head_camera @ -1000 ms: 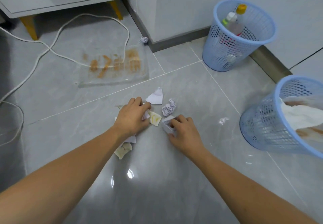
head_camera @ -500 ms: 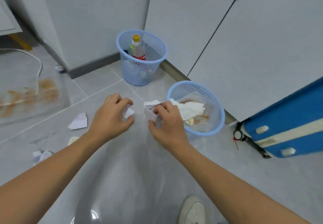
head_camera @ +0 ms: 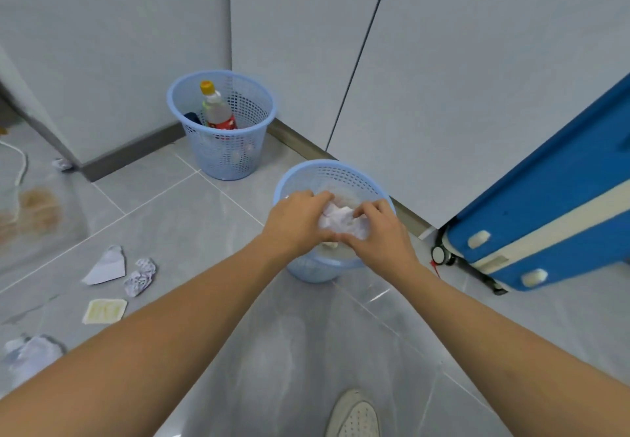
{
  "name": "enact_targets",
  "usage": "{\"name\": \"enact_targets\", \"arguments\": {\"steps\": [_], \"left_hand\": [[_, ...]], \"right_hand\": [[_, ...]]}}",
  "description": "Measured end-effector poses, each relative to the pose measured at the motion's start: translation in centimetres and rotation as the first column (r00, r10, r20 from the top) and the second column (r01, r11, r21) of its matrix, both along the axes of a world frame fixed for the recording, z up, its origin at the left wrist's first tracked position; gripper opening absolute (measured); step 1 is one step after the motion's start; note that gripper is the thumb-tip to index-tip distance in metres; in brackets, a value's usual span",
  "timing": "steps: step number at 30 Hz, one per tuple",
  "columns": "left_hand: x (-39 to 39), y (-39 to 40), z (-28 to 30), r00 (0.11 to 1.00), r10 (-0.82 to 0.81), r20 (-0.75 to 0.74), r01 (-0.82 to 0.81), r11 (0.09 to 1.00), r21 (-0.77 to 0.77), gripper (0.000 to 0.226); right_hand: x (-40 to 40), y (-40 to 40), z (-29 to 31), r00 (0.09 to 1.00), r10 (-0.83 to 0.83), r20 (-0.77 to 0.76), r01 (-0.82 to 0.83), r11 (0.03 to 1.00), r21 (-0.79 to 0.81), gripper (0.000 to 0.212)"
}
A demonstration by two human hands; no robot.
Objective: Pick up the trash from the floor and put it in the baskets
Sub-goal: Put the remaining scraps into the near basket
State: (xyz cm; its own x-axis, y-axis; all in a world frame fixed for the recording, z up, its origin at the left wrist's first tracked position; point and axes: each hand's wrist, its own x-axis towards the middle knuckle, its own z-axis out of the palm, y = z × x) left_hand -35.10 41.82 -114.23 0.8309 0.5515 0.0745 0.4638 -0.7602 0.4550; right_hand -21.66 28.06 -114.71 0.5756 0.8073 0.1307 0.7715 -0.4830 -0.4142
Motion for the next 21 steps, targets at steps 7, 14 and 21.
{"name": "enact_targets", "arguments": {"steps": [7, 14, 21], "left_hand": [[-4.9, 0.2, -0.3, 0.999, -0.029, 0.019, 0.027, 0.996, 0.089, 0.041], [-9.8, 0.7, 1.0, 0.989, -0.081, 0.128, 0.061, 0.986, 0.153, 0.043], [-23.0, 2.8, -2.6, 0.982, 0.183, 0.047, -0.187, 0.978, 0.093, 0.030]], "right_hand": [[-1.7, 0.5, 0.7, 0.974, 0.033, 0.224, -0.067, 0.987, 0.144, 0.019], [-7.3, 3.7, 2.8, 0.967, 0.140, 0.215, -0.192, 0.951, 0.242, 0.008], [-15.4, 8.2, 0.6, 0.926, 0.356, 0.123, -0.374, 0.907, 0.191, 0.017]]}}
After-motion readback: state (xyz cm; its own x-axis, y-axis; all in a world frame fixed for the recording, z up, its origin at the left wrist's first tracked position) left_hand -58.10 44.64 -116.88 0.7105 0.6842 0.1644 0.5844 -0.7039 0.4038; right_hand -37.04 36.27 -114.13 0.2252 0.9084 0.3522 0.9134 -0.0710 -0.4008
